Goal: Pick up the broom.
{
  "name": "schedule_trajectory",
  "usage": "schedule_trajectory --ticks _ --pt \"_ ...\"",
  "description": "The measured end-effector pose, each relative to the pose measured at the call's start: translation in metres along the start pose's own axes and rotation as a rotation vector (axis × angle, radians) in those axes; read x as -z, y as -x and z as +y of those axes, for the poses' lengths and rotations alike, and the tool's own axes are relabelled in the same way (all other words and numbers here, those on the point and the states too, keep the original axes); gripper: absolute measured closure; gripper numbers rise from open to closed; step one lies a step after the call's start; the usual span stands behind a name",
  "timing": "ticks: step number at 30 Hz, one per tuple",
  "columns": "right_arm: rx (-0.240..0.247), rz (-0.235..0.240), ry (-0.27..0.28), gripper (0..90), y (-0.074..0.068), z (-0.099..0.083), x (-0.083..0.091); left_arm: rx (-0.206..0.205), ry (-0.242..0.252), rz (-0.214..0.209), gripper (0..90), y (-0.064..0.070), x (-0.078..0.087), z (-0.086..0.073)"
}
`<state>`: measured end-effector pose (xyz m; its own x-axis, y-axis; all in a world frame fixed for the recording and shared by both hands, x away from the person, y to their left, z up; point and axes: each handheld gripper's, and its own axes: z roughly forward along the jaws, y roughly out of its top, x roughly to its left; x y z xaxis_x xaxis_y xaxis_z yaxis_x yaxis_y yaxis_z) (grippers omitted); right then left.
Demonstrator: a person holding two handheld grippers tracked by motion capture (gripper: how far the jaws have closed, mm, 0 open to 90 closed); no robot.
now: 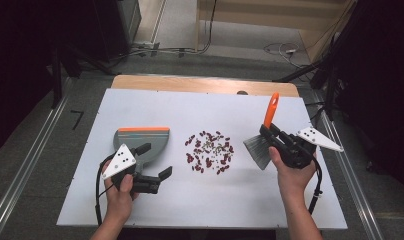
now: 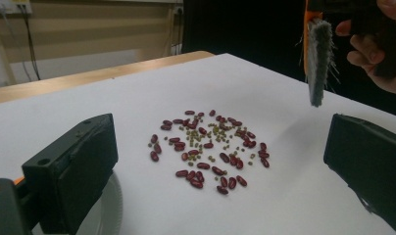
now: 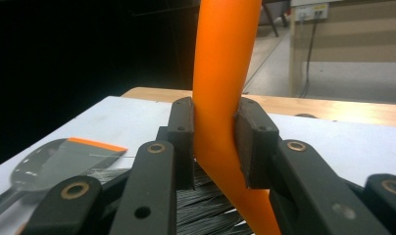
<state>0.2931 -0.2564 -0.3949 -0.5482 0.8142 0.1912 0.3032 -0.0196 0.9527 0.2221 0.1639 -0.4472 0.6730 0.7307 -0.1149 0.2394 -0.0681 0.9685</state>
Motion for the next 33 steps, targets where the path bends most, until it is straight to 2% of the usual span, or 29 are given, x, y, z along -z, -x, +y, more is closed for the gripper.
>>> schedule_trajectory --ticks 7,15,17,20,24,28,33 --pt "0.031 0.036 -0.016 69.6 -0.019 -0.003 -0.009 0.009 0.007 -0.015 0.1 0.008 -0.014 0.006" --pt "0.050 0.078 -0.027 69.6 -0.040 -0.007 -0.019 0.030 -0.009 -0.034 4.0 0.023 -0.034 0.013" --pt "0.053 0.088 -0.031 69.6 -0.044 -0.008 -0.020 0.028 -0.004 -0.015 4.3 0.027 -0.038 0.016" --pt "0.056 0.104 -0.027 69.6 -0.050 -0.008 -0.022 0.037 0.007 -0.034 5.5 0.031 -0.044 0.020" --pt "0.060 0.118 -0.021 69.6 -0.057 -0.008 -0.024 0.030 -0.009 -0.085 7.8 0.038 -0.051 0.020" --pt "0.063 0.133 -0.018 69.6 -0.064 -0.008 -0.025 0.049 -0.032 -0.135 11.2 0.045 -0.059 0.018" --pt "0.074 0.147 -0.013 69.6 -0.072 -0.008 -0.026 0.054 -0.045 -0.167 14.4 0.052 -0.063 0.017"
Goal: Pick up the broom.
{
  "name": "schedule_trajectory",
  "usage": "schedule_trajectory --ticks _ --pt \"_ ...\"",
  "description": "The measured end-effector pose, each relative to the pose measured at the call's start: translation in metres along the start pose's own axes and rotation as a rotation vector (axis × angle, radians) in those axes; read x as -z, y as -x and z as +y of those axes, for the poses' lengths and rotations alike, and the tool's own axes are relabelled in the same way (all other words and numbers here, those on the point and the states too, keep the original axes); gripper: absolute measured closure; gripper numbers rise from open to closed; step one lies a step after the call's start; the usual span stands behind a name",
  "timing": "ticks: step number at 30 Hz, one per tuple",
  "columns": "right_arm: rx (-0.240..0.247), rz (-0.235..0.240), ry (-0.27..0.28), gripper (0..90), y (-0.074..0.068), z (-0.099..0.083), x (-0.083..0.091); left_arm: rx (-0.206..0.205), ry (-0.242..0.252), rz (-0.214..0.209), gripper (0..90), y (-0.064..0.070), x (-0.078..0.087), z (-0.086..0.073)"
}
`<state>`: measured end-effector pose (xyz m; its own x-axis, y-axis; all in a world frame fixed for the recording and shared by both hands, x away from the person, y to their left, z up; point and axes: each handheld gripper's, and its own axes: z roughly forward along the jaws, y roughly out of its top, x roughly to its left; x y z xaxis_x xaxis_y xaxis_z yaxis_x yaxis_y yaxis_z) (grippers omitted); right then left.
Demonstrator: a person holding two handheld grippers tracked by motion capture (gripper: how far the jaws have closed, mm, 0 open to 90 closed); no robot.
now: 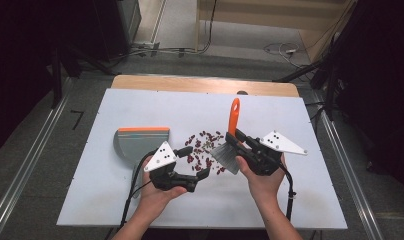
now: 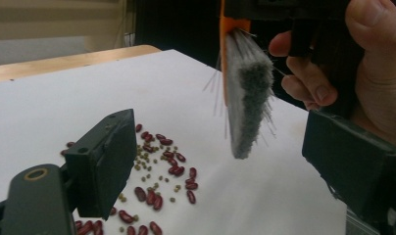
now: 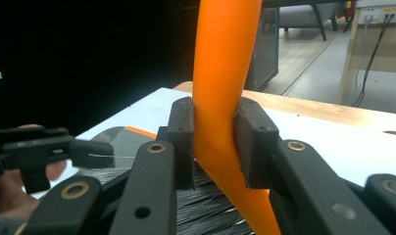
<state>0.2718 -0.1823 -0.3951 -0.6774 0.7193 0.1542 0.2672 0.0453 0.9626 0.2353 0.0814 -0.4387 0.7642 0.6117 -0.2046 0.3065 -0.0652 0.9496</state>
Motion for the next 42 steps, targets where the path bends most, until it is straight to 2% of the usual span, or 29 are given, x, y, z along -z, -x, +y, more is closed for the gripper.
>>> schedule_trajectory --ticks 1,3,9,15,16,21,28,30,32,35,38,40,42 --pt "0.004 0.003 0.000 69.6 -0.002 0.000 -0.001 0.005 -0.002 -0.023 14.9 0.003 -0.003 0.000" --pt "0.014 0.009 0.000 69.6 -0.006 -0.001 -0.002 0.004 -0.010 -0.041 16.2 0.007 -0.006 -0.001" --pt "0.032 0.031 -0.005 69.6 -0.020 -0.003 -0.007 -0.005 -0.029 -0.054 23.0 0.015 -0.014 -0.003" --pt "0.041 0.047 0.000 69.6 -0.032 -0.005 -0.010 0.005 -0.068 -0.024 28.8 0.019 -0.023 -0.008" --pt "0.041 0.049 0.002 69.6 -0.036 -0.005 -0.011 0.012 -0.073 -0.014 33.9 0.018 -0.024 -0.009" --pt "0.040 0.052 0.009 69.5 -0.042 -0.006 -0.011 0.030 -0.086 0.007 47.2 0.017 -0.026 -0.010" --pt "0.038 0.055 0.011 69.5 -0.046 -0.007 -0.011 0.038 -0.085 0.000 75.6 0.014 -0.025 -0.010" --pt "0.034 0.057 0.013 69.5 -0.046 -0.006 -0.010 0.035 -0.089 0.000 80.1 0.013 -0.024 -0.009" --pt "0.032 0.057 0.012 69.4 -0.047 -0.006 -0.010 0.040 -0.096 -0.005 83.0 0.011 -0.023 -0.008" --pt "0.031 0.072 0.012 69.2 -0.047 -0.006 -0.010 0.008 -0.115 0.003 84.7 0.009 -0.019 -0.006" --pt "0.034 0.106 -0.005 67.2 -0.045 -0.003 -0.012 -0.004 -0.125 -0.019 85.3 0.003 -0.014 -0.003" --pt "0.047 0.138 -0.008 58.8 -0.042 0.001 -0.011 -0.009 -0.131 -0.027 85.5 0.000 -0.012 -0.002" --pt "0.058 0.176 -0.012 53.1 -0.036 0.006 -0.010 -0.008 -0.124 -0.047 85.6 -0.010 -0.003 0.001"
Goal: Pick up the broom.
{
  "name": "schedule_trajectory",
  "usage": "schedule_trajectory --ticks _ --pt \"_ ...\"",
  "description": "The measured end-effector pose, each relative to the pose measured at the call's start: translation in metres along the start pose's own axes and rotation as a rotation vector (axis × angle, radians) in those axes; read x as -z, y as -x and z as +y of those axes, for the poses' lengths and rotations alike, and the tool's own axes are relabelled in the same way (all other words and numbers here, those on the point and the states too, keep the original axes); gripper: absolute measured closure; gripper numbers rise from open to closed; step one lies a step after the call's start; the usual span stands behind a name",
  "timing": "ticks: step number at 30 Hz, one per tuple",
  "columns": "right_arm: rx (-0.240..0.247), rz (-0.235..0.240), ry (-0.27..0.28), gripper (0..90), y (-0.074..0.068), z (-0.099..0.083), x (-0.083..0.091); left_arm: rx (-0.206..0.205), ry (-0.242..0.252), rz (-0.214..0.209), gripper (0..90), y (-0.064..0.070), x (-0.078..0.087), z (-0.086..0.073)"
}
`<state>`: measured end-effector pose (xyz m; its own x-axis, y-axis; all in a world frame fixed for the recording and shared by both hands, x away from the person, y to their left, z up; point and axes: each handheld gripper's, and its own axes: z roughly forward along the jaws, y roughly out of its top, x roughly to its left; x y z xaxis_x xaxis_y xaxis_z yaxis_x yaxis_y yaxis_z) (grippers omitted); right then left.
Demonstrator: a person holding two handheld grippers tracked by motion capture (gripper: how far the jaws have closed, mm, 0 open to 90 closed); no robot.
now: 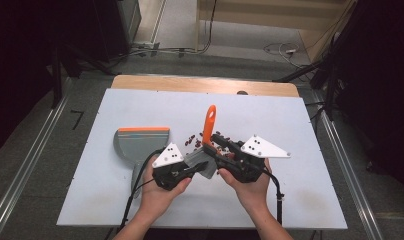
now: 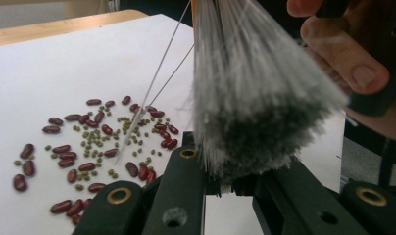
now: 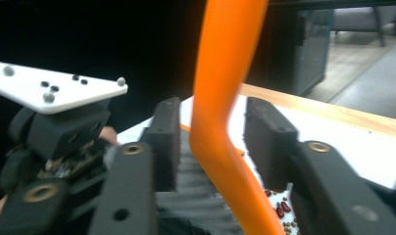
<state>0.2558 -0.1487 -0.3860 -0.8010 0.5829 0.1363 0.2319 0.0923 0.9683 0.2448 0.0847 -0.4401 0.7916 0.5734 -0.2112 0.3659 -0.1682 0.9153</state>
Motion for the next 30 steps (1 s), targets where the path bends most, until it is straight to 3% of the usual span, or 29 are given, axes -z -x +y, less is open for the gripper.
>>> schedule_trajectory --ticks 5,11,16,17,20,22,23,30 --pt "-0.019 0.062 -0.007 50.7 0.015 0.002 0.004 -0.017 0.004 -0.034 85.6 -0.011 0.014 0.004" --pt "0.125 0.114 -0.007 45.1 0.022 -0.003 -0.001 -0.046 0.005 -0.117 85.6 -0.027 0.030 0.005" --pt "0.088 0.225 -0.095 44.4 0.030 -0.008 -0.007 -0.070 -0.009 -0.181 85.5 -0.031 0.036 0.004" --pt "0.079 0.256 -0.100 44.7 0.031 -0.009 -0.007 -0.070 -0.009 -0.181 85.5 -0.031 0.036 0.004" --pt "0.062 0.340 -0.109 45.4 0.033 -0.012 -0.009 -0.094 -0.018 -0.234 85.5 -0.029 0.035 0.003" --pt "0.057 0.360 -0.113 46.7 0.034 -0.014 -0.009 -0.100 -0.017 -0.251 85.5 -0.028 0.035 0.003" --pt "0.050 0.399 -0.117 48.8 0.035 -0.016 -0.010 -0.107 -0.016 -0.274 85.5 -0.026 0.034 0.003" --pt "0.017 0.495 -0.112 53.0 0.036 -0.023 -0.014 -0.124 -0.031 -0.327 85.5 -0.022 0.029 0.002"
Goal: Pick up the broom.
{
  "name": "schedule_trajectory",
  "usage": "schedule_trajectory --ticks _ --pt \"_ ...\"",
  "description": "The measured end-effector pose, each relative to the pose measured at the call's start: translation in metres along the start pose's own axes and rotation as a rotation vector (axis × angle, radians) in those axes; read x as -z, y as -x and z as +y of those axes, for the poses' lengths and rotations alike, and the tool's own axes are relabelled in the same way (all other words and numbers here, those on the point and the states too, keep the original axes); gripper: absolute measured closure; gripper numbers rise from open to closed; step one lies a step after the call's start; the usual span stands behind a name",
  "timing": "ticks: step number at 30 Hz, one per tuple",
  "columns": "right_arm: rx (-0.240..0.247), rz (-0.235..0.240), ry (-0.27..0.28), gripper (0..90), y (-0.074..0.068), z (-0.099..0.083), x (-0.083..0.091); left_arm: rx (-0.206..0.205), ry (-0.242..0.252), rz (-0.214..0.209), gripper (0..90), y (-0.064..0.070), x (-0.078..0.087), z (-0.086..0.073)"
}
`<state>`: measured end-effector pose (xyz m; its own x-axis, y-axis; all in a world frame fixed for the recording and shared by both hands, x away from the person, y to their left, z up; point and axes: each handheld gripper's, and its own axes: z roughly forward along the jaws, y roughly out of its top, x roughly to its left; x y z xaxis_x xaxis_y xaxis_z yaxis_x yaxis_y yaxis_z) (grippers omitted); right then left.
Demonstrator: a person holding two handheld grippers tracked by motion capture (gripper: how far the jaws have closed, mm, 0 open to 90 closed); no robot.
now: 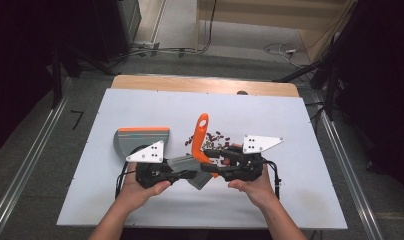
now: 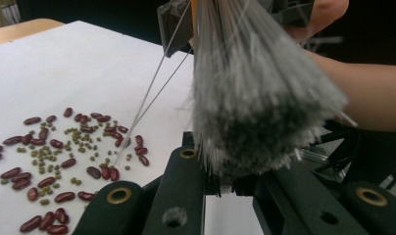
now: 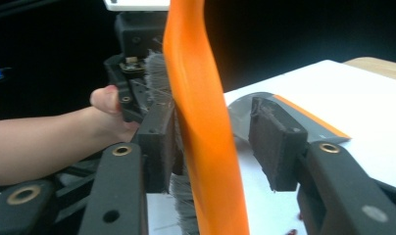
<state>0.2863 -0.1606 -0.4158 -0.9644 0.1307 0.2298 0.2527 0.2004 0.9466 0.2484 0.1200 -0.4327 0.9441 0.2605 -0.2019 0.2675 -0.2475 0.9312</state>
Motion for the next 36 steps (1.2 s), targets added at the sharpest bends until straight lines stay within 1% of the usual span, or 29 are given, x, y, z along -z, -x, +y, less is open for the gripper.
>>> schedule_trajectory --ticks 4,5,10,11,12,14,15,16,18,19,20,21,22,23,24,25,26,27,28,29,31,32,33,35,36 --pt "0.003 0.030 -0.009 56.2 -0.001 -0.002 -0.004 0.000 -0.005 -0.021 85.4 0.001 -0.003 0.000" --pt "0.003 0.039 -0.009 57.3 -0.001 -0.002 -0.005 0.000 -0.005 -0.021 85.5 0.001 -0.003 0.000" --pt "-0.008 0.079 0.001 64.3 -0.001 -0.003 -0.007 0.000 -0.014 -0.041 85.4 0.002 -0.006 -0.001" --pt "-0.011 0.085 0.001 66.3 0.000 -0.003 -0.007 0.007 -0.008 -0.058 85.4 0.002 -0.006 -0.001" --pt "-0.017 0.097 -0.001 67.3 0.000 -0.003 -0.007 0.007 -0.009 -0.061 85.4 0.002 -0.006 -0.001" --pt "-0.015 0.098 -0.009 67.9 0.000 -0.003 -0.007 0.005 -0.018 -0.066 85.2 0.000 -0.005 -0.002" --pt "-0.008 0.097 -0.014 68.0 -0.001 -0.003 -0.007 0.013 -0.014 -0.070 85.1 0.000 -0.006 -0.002" --pt "-0.002 0.092 -0.017 68.2 -0.002 -0.003 -0.007 0.013 -0.014 -0.070 84.8 0.000 -0.006 -0.002" --pt "0.006 0.067 -0.019 68.3 -0.004 -0.002 -0.007 0.027 -0.001 -0.054 82.9 -0.001 -0.005 -0.003" --pt "0.009 0.055 -0.018 68.4 -0.004 -0.002 -0.007 0.026 0.003 -0.037 80.8 -0.001 -0.004 -0.004" --pt "0.010 0.042 -0.019 68.4 -0.005 -0.001 -0.007 0.026 0.003 -0.037 79.0 -0.001 -0.004 -0.004" --pt "0.010 0.042 -0.019 68.4 -0.005 -0.001 -0.007 0.032 0.009 -0.019 79.0 -0.001 -0.004 -0.004" --pt "0.013 0.017 -0.025 68.5 -0.005 0.000 -0.008 0.036 0.010 -0.006 75.2 -0.001 -0.003 -0.005" --pt "0.013 0.007 -0.025 68.5 -0.005 0.000 -0.008 0.039 0.012 0.028 71.3 0.000 -0.003 -0.006" --pt "0.013 -0.003 -0.028 68.5 -0.006 0.000 -0.008 0.039 0.012 0.028 66.5 0.000 -0.003 -0.006" --pt "0.010 -0.019 -0.032 68.5 -0.005 0.000 -0.008 0.042 0.011 0.066 62.3 0.000 -0.001 -0.007" --pt "0.010 -0.019 -0.032 68.5 -0.005 0.000 -0.008 0.042 0.011 0.066 57.1 0.000 -0.001 -0.007" --pt "0.009 -0.026 -0.033 68.5 -0.005 0.000 -0.007 0.051 0.016 0.093 57.1 0.000 0.001 -0.008" --pt "-0.002 -0.051 -0.028 68.5 -0.003 0.000 -0.004 0.069 0.020 0.141 40.4 0.000 0.002 -0.008" --pt "-0.014 -0.060 -0.028 68.5 -0.002 0.000 -0.003 0.073 0.017 0.163 34.9 -0.001 0.003 -0.008" --pt "-0.029 -0.087 -0.021 68.6 0.001 0.000 0.001 0.088 0.022 0.196 25.4 -0.002 0.005 -0.010" --pt "-0.031 -0.102 -0.019 68.6 0.002 0.000 0.003 0.088 0.022 0.196 22.0 -0.002 0.005 -0.010" --pt "-0.043 -0.121 -0.021 68.6 0.003 0.000 0.005 0.099 0.024 0.216 19.1 -0.003 0.007 -0.011" --pt "-0.046 -0.131 -0.017 68.6 0.005 0.000 0.008 0.114 0.029 0.234 14.2 -0.004 0.010 -0.012" --pt "-0.051 -0.140 -0.013 68.6 0.006 0.001 0.010 0.116 0.029 0.249 11.3 -0.005 0.011 -0.012"
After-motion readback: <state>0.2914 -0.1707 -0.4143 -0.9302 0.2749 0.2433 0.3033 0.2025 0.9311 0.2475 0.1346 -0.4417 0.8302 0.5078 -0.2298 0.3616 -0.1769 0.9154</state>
